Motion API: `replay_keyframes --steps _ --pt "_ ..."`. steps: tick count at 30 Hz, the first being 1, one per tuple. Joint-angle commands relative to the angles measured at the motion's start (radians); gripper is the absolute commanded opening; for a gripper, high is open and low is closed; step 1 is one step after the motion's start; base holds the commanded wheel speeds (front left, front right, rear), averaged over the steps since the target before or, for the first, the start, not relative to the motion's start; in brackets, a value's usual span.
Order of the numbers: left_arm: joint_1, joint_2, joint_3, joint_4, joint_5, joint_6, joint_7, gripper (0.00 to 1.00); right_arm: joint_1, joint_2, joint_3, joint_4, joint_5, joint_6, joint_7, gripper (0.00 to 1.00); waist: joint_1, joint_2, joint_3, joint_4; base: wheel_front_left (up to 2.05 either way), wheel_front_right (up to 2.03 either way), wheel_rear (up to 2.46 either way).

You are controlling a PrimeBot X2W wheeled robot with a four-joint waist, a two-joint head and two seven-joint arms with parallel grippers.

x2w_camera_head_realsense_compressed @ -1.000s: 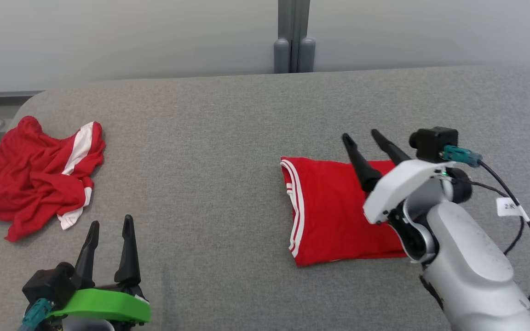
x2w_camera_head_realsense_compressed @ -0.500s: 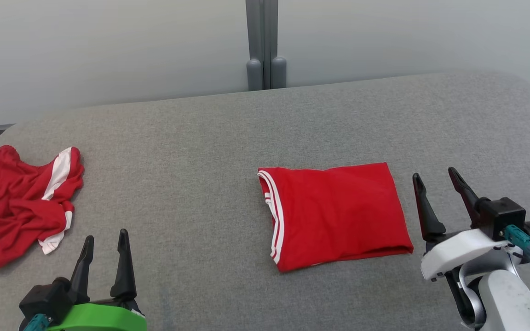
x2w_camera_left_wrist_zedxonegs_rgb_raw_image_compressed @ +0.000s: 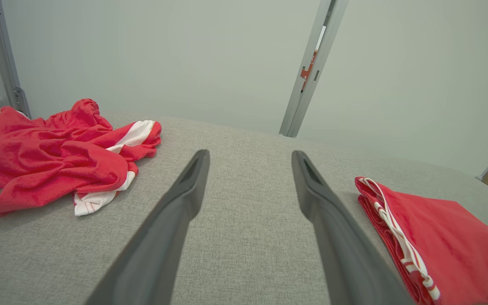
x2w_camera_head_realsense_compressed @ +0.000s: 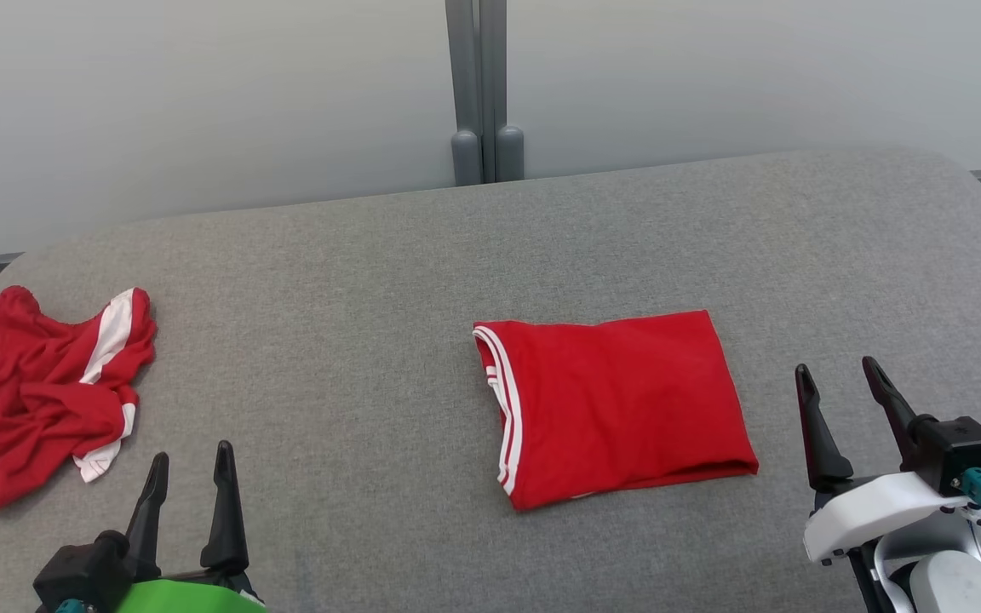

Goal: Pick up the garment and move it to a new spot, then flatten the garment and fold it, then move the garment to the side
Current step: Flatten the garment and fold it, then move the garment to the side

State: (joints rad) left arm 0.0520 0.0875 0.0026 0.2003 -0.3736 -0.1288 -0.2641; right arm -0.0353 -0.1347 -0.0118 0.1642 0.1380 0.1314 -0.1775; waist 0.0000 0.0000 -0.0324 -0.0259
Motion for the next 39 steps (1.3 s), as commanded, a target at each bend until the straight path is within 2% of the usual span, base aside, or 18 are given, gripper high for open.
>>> replay_keyframes --steps 1,24,28,31,36,39 --pt "0.018 -0.001 0.007 -0.005 0.004 -0.002 0.000 1.00 0.013 0.001 -0.005 -0.009 -0.006 -0.001 0.004 1.00 0.0000 0.0000 -0.001 0.002 0.00 0.00 0.00" --pt "0.014 -0.002 0.017 0.007 0.028 -0.002 0.000 1.00 0.009 0.024 -0.001 -0.010 -0.008 -0.001 0.017 1.00 0.0000 0.0000 0.010 0.020 0.00 0.00 0.00" --pt "0.006 -0.002 0.016 0.009 0.027 -0.002 0.000 1.00 -0.004 0.029 -0.005 -0.010 -0.001 -0.001 0.049 1.00 0.0000 0.0000 0.014 0.024 0.00 0.00 0.00" --pt "0.004 -0.001 0.022 0.005 0.028 -0.002 0.000 1.00 -0.036 0.036 -0.018 -0.004 0.019 -0.001 0.126 1.00 0.0000 0.0000 0.019 0.023 0.00 0.00 0.00" --pt "-0.007 0.006 0.011 -0.001 0.036 -0.002 0.000 1.00 -0.161 0.037 -0.060 0.080 0.031 -0.001 0.386 1.00 0.0000 0.0000 0.033 0.022 0.00 0.00 0.00" --pt "-0.021 0.010 0.000 -0.012 0.041 -0.002 0.000 1.00 -0.255 0.037 -0.083 0.176 0.030 -0.001 0.536 1.00 0.0000 0.0000 0.059 0.025 0.00 0.00 0.00"
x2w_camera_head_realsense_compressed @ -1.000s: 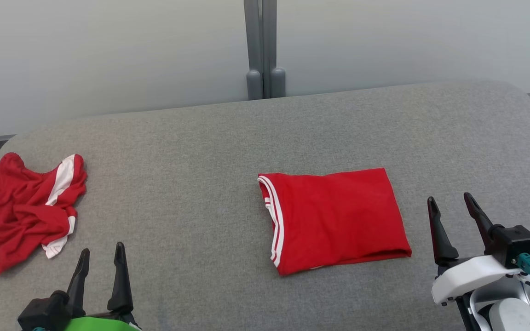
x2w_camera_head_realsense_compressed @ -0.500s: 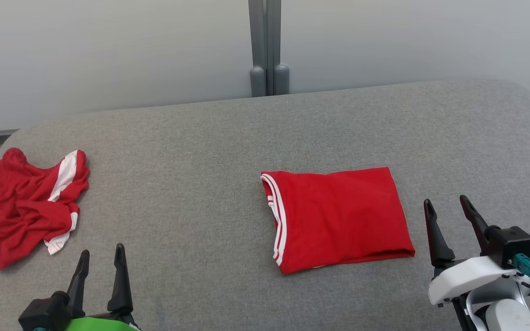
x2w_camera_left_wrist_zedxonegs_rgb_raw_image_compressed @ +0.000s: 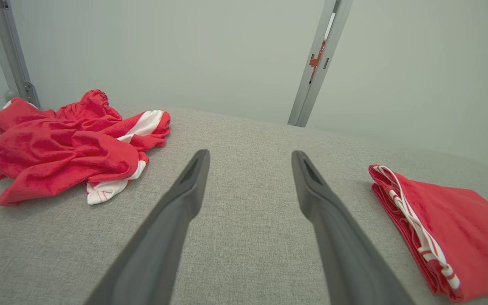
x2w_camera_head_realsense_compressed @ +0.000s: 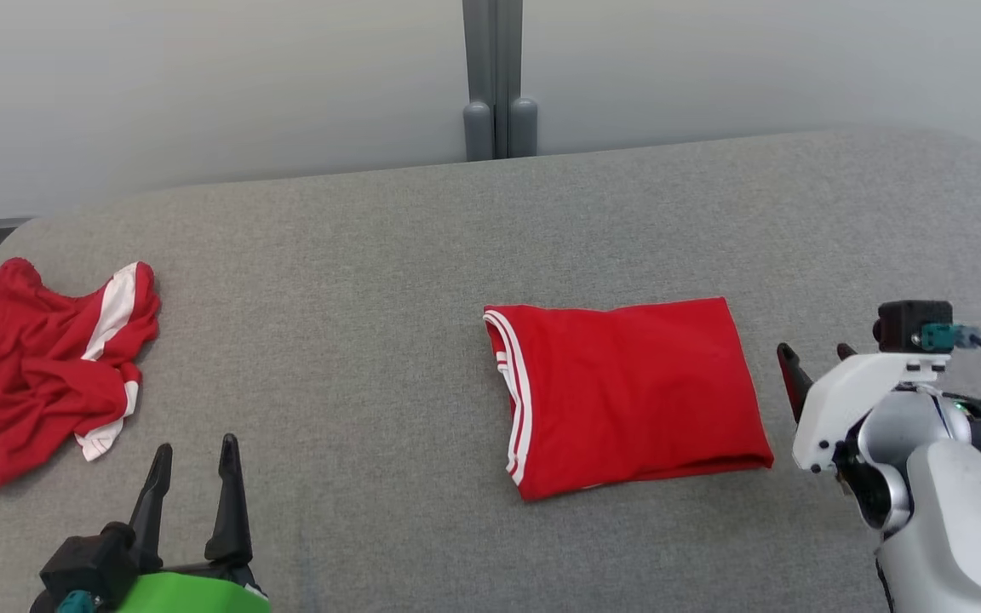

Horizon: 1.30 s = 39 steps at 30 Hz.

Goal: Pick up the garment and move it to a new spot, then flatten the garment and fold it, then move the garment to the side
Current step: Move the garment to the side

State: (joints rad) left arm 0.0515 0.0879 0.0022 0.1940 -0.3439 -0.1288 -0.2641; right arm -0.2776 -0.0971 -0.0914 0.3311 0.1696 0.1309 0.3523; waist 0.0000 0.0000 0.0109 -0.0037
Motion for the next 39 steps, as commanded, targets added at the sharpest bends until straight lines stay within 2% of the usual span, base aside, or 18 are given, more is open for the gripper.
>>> replay_keyframes --steps 1,4,10,15,18,19,20,21,28,32,39 --pt "-0.027 0.012 -0.005 -0.008 0.011 -0.002 0.000 1.00 -0.042 -0.003 -0.010 0.041 -0.002 0.000 0.043 1.00 0.0000 0.0000 0.026 0.006 0.00 0.00 0.00" --pt "-0.054 0.018 -0.023 -0.014 0.006 -0.002 0.000 1.00 -0.132 0.001 -0.017 0.152 0.020 0.000 0.115 1.00 0.0000 0.0000 0.061 0.019 0.00 0.00 0.00" --pt "-0.101 0.027 -0.056 -0.017 0.001 -0.002 0.000 1.00 -0.233 -0.020 0.010 0.348 0.040 0.000 0.175 1.00 0.0000 0.0000 0.115 0.061 0.00 0.00 0.00" --pt "-0.123 0.038 -0.071 -0.014 -0.005 -0.002 0.000 1.00 -0.268 -0.012 0.044 0.461 0.069 0.000 0.194 1.00 0.0000 0.0000 0.129 0.085 0.00 0.00 0.00" --pt "-0.125 0.041 -0.071 -0.019 -0.002 -0.002 0.000 1.00 -0.274 -0.010 0.099 0.509 0.097 0.000 0.211 1.00 0.0000 0.0000 0.129 0.089 0.00 0.00 0.00" --pt "-0.125 0.042 -0.071 -0.020 -0.002 -0.002 0.000 1.00 -0.276 -0.013 0.116 0.520 0.103 0.000 0.213 0.92 0.0000 0.0000 0.129 0.089 0.00 0.00 0.00" --pt "-0.124 0.042 -0.070 -0.021 -0.001 -0.002 0.000 1.00 -0.279 -0.020 0.137 0.528 0.106 0.000 0.206 0.29 0.0000 0.0000 0.128 0.088 0.00 0.00 0.00" --pt "-0.123 0.042 -0.068 -0.022 0.000 -0.002 0.000 1.00 -0.283 -0.027 0.152 0.534 0.110 0.000 0.201 0.00 0.0000 0.0000 0.127 0.087 0.00 0.00 0.00" --pt "-0.110 0.045 -0.058 -0.029 0.012 -0.001 0.000 1.00 -0.353 -0.112 0.235 0.542 0.106 -0.002 0.122 0.00 0.0000 0.0000 0.134 0.045 0.00 0.00 0.00" --pt "-0.107 0.053 -0.046 -0.045 0.010 -0.002 0.000 1.00 -0.424 -0.157 0.302 0.532 0.089 -0.001 0.077 0.00 0.0000 0.0000 0.163 -0.008 0.00 0.00 0.00" --pt "-0.152 0.062 -0.046 -0.080 0.021 -0.002 0.000 1.00 -0.563 -0.276 0.363 0.543 0.030 -0.001 0.002 0.00 0.0000 0.0000 0.253 -0.103 0.00 0.00 0.00"
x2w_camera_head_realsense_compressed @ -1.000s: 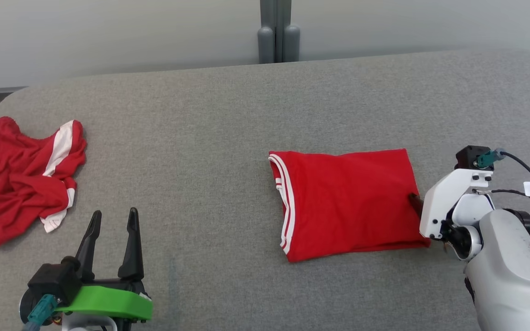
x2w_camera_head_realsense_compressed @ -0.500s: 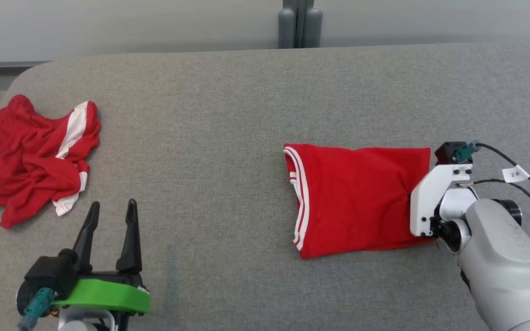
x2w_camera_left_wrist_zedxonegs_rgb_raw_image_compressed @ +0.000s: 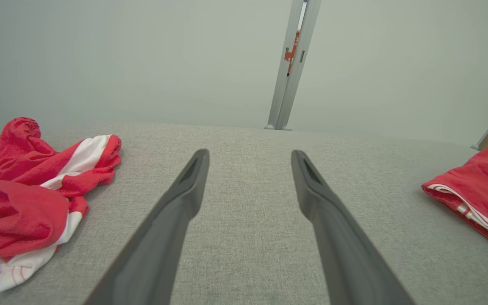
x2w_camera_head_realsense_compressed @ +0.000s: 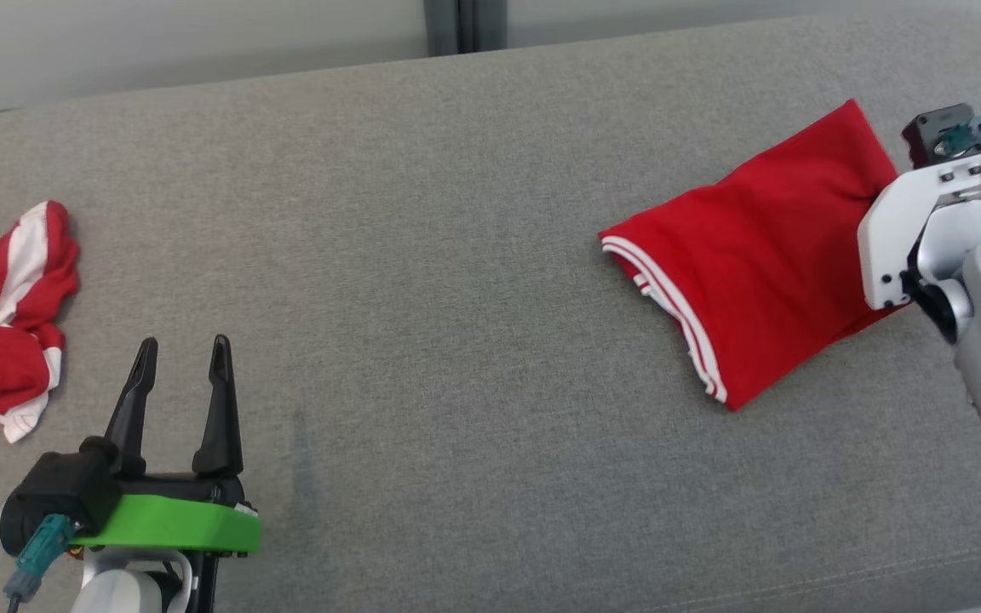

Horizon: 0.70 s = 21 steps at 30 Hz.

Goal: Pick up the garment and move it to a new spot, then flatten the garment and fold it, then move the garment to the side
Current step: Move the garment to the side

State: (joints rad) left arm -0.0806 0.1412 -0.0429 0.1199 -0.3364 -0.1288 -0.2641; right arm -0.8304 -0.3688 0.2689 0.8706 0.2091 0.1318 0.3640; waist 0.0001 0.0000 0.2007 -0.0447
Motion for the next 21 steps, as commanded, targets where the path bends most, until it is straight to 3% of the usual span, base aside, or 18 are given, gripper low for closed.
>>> replay_keyframes --steps 1,10,21 --pt "-0.026 0.013 -0.004 -0.013 0.016 -0.002 0.000 1.00 -0.025 -0.019 0.003 0.009 -0.016 -0.002 -0.019 0.00 -0.0001 0.0000 0.074 -0.072 0.00 0.00 0.00" --pt "-0.100 0.064 -0.019 -0.087 0.037 -0.002 0.006 1.00 -0.126 -0.155 -0.087 0.053 -0.106 -0.002 -0.177 0.00 -0.0001 0.0000 0.215 -0.138 0.00 0.00 0.00" --pt "-0.152 0.114 -0.022 -0.196 0.034 0.000 0.057 1.00 -0.148 -0.237 -0.325 0.100 -0.254 -0.002 -0.324 0.00 -0.0001 0.0000 0.348 -0.123 0.00 0.00 0.00"
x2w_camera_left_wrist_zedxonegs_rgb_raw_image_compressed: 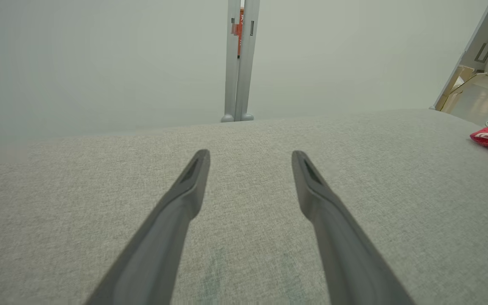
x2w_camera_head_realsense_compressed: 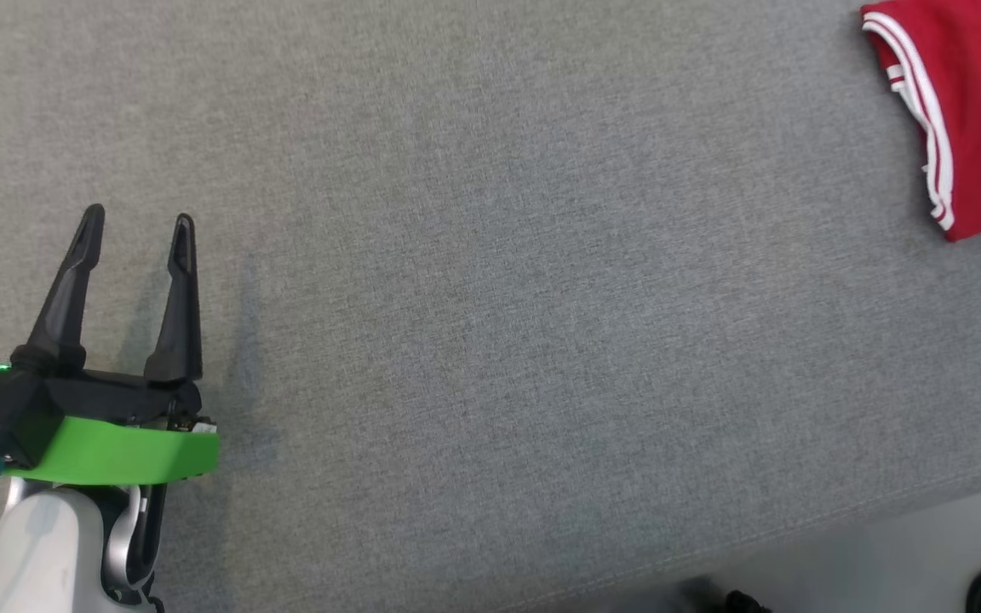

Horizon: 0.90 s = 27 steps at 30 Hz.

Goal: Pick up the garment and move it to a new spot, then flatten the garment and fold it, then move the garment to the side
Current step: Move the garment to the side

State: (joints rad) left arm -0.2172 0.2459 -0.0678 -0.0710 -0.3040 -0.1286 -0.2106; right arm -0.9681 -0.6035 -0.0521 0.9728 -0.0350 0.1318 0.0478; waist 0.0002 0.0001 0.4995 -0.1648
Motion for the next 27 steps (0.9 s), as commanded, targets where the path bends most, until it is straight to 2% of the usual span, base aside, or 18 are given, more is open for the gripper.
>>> replay_keyframes --steps 1,7,8,9,18,21,27 --pt "-0.011 0.013 0.005 -0.012 0.001 0.003 0.007 1.00 -0.013 -0.002 -0.026 -0.010 -0.029 -0.002 -0.022 0.00 -0.0002 -0.0001 0.054 0.001 0.00 0.00 0.00" --pt "0.011 0.023 0.008 -0.037 -0.006 0.009 0.021 1.00 0.002 0.023 -0.106 -0.045 -0.137 -0.002 -0.064 0.00 -0.0002 -0.0001 0.068 0.022 0.00 0.00 0.00" --pt "0.013 0.024 0.007 -0.038 -0.007 0.010 0.021 1.00 0.006 0.028 -0.116 -0.049 -0.148 -0.002 -0.066 0.17 -0.0002 -0.0001 0.068 0.025 0.00 0.00 0.00" --pt "0.013 0.023 0.005 -0.039 -0.008 0.011 0.022 1.00 0.011 0.037 -0.125 -0.057 -0.164 -0.002 -0.072 1.00 -0.0002 -0.0001 0.066 0.028 0.00 0.00 0.00" --pt "0.026 -0.009 -0.015 0.011 -0.025 0.015 -0.006 1.00 0.086 0.079 -0.168 -0.099 -0.248 -0.002 -0.111 1.00 -0.0002 -0.0001 -0.023 0.054 0.00 0.00 0.00" --pt "0.035 -0.027 -0.021 0.045 -0.033 0.015 -0.021 1.00 0.119 0.097 -0.177 -0.108 -0.226 -0.002 -0.149 1.00 -0.0002 -0.0001 -0.083 0.065 0.00 0.00 0.00" --pt "0.073 -0.061 -0.021 0.117 -0.046 0.019 -0.042 1.00 0.220 0.179 -0.158 -0.166 -0.135 -0.002 -0.246 1.00 -0.0002 -0.0001 -0.214 0.087 0.00 0.00 0.00"
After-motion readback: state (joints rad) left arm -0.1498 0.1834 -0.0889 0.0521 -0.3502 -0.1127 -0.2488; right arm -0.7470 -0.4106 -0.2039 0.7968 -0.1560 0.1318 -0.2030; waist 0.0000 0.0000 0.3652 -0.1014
